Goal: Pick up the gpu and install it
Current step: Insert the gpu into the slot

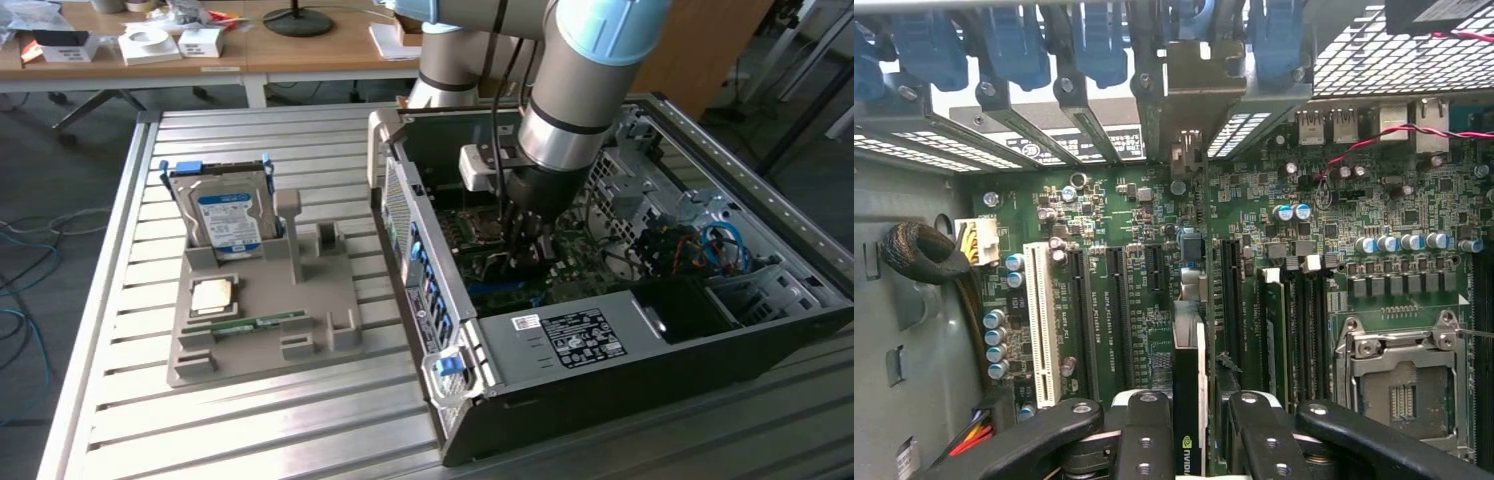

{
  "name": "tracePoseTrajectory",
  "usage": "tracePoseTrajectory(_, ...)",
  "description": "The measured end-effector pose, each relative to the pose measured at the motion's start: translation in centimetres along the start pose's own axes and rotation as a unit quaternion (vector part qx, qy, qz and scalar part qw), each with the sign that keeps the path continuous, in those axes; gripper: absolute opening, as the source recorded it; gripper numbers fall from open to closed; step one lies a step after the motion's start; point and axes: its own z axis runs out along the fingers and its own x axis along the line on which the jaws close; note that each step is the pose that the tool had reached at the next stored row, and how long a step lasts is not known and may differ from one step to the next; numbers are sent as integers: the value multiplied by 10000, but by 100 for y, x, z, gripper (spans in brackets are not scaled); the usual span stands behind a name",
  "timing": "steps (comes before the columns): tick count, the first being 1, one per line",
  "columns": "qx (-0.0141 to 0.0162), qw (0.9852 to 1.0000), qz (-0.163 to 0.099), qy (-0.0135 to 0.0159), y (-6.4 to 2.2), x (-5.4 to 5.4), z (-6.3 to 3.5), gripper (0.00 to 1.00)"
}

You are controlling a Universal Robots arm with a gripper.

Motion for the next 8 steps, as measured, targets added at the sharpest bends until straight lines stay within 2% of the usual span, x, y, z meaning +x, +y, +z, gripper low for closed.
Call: tracePoseTrajectory(8,-2,10000,0,-18,3,0,0,26)
